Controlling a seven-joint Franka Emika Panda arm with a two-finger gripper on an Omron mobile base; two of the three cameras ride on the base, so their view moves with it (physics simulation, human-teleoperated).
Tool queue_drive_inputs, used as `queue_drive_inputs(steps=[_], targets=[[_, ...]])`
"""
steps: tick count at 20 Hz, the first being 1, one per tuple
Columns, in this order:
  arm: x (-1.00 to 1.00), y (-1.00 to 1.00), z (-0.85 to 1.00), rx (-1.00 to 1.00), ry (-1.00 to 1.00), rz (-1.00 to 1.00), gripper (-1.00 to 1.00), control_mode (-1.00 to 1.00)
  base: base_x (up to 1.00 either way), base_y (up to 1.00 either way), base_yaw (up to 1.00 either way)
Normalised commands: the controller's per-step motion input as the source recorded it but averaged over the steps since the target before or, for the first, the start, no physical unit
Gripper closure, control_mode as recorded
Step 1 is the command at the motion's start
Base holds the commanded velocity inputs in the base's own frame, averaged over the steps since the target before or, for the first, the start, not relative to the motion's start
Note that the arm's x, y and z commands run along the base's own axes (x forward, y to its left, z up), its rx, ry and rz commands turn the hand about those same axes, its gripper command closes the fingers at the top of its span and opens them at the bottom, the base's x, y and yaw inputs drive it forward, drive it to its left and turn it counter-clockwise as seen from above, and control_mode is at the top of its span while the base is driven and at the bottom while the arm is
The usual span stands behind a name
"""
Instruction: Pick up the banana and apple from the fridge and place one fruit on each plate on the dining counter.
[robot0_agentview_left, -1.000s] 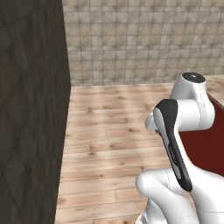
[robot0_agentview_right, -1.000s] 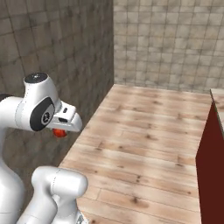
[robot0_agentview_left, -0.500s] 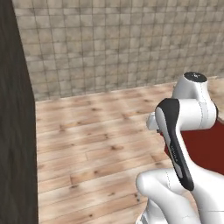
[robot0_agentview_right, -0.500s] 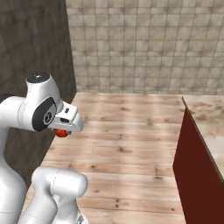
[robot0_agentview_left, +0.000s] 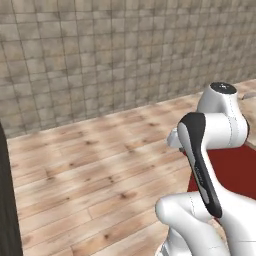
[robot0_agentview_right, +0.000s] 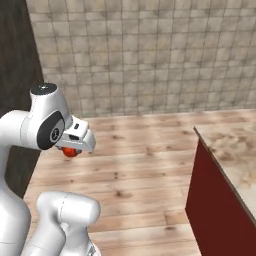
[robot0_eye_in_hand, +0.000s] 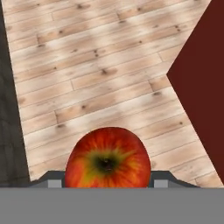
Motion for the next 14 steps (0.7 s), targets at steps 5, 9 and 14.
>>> queue_drive_inputs(steps=[5,9,14], targets=[[0.0,0.0,0.0,0.0,0.0,0.0,1.0,1.0,1.0,0.5,-0.34],[0.0,0.0,0.0,0.0,0.0,0.0,1.0,1.0,1.0,0.58,-0.34],[0.0,0.0,0.0,0.0,0.0,0.0,1.0,1.0,1.0,0.59,-0.34]])
